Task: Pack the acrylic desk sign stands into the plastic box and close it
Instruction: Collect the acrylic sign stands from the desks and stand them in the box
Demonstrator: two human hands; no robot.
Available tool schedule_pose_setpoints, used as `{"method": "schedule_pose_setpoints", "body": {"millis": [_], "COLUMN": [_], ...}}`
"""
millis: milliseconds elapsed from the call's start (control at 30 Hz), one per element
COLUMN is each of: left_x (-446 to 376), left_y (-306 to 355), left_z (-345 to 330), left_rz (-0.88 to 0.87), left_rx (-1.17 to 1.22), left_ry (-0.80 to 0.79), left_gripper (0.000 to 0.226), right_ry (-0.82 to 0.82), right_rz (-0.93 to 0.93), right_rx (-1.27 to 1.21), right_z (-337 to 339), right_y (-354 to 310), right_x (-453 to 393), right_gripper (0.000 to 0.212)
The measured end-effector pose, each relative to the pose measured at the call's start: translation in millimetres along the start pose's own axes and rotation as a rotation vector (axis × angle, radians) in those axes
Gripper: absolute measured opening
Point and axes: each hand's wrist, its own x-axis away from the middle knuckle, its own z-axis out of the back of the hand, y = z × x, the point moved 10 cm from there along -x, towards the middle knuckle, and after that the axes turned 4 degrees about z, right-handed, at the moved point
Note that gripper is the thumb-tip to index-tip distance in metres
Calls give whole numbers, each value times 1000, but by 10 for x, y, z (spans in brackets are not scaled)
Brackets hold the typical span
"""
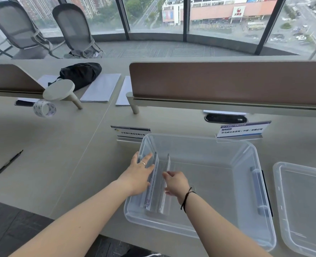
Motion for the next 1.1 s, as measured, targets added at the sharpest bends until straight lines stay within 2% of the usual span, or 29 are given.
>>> {"method": "schedule_pose_setpoints", "body": {"millis": [300, 600, 800, 933, 1000, 1100], "left_x": [-53, -40, -30, -32, -33, 0], "left_y": [-38, -21, -12, -46, -97, -293], "left_z": [-40, -28, -14, 6, 66, 276], "left_rz": [5, 16, 24, -10, -37, -76], "left_rx": [61, 7, -32, 207, 408, 670], "left_ry": [26, 31, 17, -9, 50, 258], "left_gripper": [69, 66, 66, 61, 52, 31], "right_ry": [6, 0, -84, -154, -85, 104], "right_rz": [-14, -1, -85, -142, -113, 39], "right_rx": [-8, 55, 14, -23, 4, 119], "right_z": [-39, -53, -40, -67, 17, 283], "right_y": [-22, -29, -85, -20, -10, -206], "right_x": [17, 24, 239, 334, 282, 167], "right_gripper": [48, 50, 52, 66, 76, 84]}}
